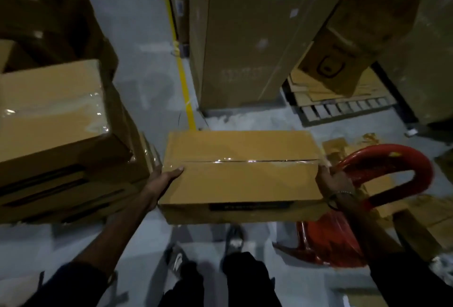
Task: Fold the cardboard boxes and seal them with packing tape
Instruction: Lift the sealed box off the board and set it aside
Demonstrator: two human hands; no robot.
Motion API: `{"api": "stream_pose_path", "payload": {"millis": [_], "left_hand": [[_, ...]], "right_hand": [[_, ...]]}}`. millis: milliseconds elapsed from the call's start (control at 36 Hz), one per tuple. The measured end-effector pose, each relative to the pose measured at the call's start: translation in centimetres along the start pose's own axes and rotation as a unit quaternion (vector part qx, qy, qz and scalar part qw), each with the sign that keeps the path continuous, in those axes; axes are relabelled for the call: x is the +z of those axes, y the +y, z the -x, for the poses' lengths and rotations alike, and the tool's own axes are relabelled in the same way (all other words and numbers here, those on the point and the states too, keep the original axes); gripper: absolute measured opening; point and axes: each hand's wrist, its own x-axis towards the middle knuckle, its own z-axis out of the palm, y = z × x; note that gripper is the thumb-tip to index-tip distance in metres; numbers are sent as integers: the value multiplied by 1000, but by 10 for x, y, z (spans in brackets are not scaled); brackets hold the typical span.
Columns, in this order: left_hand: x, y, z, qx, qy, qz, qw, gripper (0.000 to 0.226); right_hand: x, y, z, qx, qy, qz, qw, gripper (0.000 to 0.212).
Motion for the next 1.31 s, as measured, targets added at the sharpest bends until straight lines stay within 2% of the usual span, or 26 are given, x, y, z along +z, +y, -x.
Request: {"api": "stream_pose_path", "payload": {"millis": [83,139,222,361,417,500,556,694,833,917,944,1028,1056,1194,1306], "left_hand": [[5,-2,-46,-17,24,-15,999,47],[8,-9,-85,-35,42,-20,998,47],[5,-33,-150,-61,58,-20,996,44],[-5,-85,-263,-39,110,-42,992,44],[-10,-107,-304,-37,136,-39,989,57],[-9,-128,-353,-9,166,-37,985,43],[-10,-145,-385,6,189,-50,981,42],[-17,-184,-444,43,223,-71,971,58],[-13,-194,-465,61,256,-42,964,53],[-9,-194,-449,46,270,-80,958,67],[-7,-192,-442,42,275,-104,955,69],[-3,-179,-420,42,264,-176,947,61],[-3,-175,-414,43,261,-196,944,60],[19,-141,-357,53,241,-269,931,60],[39,-114,-278,29,188,-284,940,69]], "right_hand": [[42,0,-55,-6,-45,0,999,79],[73,-10,-89,-16,-75,-4,997,70],[124,-35,-135,-13,-118,-21,993,66],[240,-49,-229,-20,-172,-57,983,69],[279,-55,-256,-29,-185,-78,979,62],[338,-60,-298,-69,-195,-84,975,46],[381,-63,-326,-68,-202,-101,972,59],[464,-66,-365,-102,-206,-104,968,89],[482,-72,-377,-108,-170,-92,975,88],[474,-70,-369,-83,-189,-71,976,90],[470,-71,-364,-72,-194,-58,977,93],[455,-80,-351,-70,-181,-12,981,122],[449,-83,-348,-75,-176,0,982,124],[395,-112,-302,-112,-174,59,977,91],[344,-136,-249,-148,-215,67,963,85]]}}
